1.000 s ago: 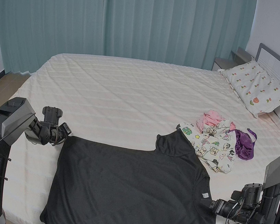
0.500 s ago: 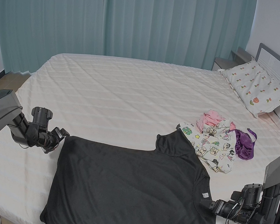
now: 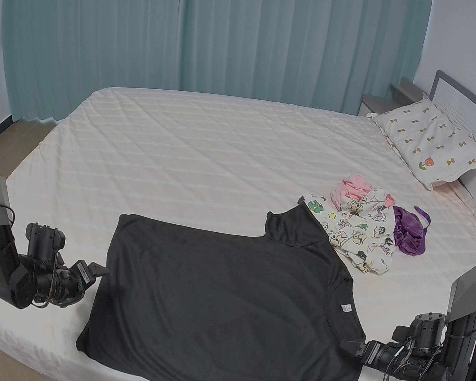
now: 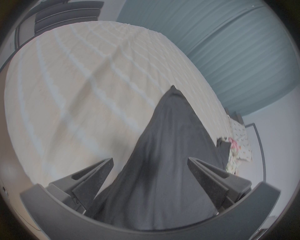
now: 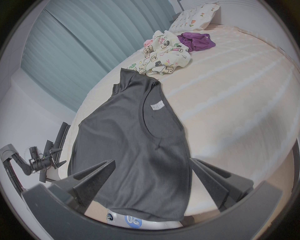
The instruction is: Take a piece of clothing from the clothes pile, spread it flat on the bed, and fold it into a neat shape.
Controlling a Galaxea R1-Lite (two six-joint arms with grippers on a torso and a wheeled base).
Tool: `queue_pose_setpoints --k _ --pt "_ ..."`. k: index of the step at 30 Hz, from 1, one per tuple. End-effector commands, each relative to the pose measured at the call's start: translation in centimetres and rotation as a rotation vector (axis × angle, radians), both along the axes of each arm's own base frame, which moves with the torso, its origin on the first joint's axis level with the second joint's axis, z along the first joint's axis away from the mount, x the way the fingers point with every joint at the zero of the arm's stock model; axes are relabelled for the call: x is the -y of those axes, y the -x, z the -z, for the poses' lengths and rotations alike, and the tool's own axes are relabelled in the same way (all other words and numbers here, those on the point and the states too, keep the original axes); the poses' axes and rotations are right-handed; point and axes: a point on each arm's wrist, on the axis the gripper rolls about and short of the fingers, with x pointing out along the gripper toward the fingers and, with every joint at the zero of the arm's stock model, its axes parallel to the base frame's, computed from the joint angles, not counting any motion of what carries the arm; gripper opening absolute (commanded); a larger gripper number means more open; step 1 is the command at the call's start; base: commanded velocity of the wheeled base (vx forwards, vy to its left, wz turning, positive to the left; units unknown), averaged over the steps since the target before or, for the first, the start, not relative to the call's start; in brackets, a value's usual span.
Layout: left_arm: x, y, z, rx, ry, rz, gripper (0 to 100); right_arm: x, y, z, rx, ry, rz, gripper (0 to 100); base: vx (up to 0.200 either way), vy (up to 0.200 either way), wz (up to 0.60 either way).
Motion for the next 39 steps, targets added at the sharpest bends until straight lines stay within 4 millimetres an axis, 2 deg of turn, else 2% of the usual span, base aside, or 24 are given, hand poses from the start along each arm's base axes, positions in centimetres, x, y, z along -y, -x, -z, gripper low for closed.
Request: queue_pose_setpoints --k 1,5,9,13,24,28,29,32,39 --pt "1.0 3.2 0.8 -0.051 -0.029 0.067 100 0.0 0.0 -0.1 0.008 -0.002 0.0 100 -0.2 0.0 0.0" --pt "1.2 4.5 1.4 -0.091 -0.072 0.127 100 0.0 0.0 0.0 0.006 -0.001 0.0 100 -0.2 0.0 0.0" --pt "1.2 5.3 1.6 -0.106 -0.13 0.194 100 0.0 0.0 0.0 0.006 -0.001 0.0 100 0.0 0.0 0.0" --pt "1.2 5.0 2.0 -0.115 -0.167 0.179 100 0.0 0.0 0.0 0.006 -0.001 0.0 100 0.0 0.0 0.0" --pt "2.9 3.9 5.2 -0.098 -0.317 0.131 100 -0.1 0.0 0.0 0.007 0.0 -0.006 100 0.0 0.0 0.0" --pt "3.0 3.9 5.4 -0.083 -0.332 0.119 100 -0.2 0.0 0.0 0.005 0.001 -0.011 100 0.0 0.0 0.0" --pt "3.0 4.0 5.4 -0.088 -0.336 0.118 0 -0.2 0.0 0.0 0.005 0.0 -0.01 100 0.0 0.0 0.0" --pt "2.4 4.7 5.4 -0.116 -0.353 0.115 0 -0.2 0.1 0.0 0.003 0.0 -0.01 100 0.0 0.0 0.0" --pt "0.6 4.7 5.1 -0.12 -0.418 0.079 0 -0.2 0.0 0.0 0.005 0.001 -0.011 100 0.0 0.0 0.0"
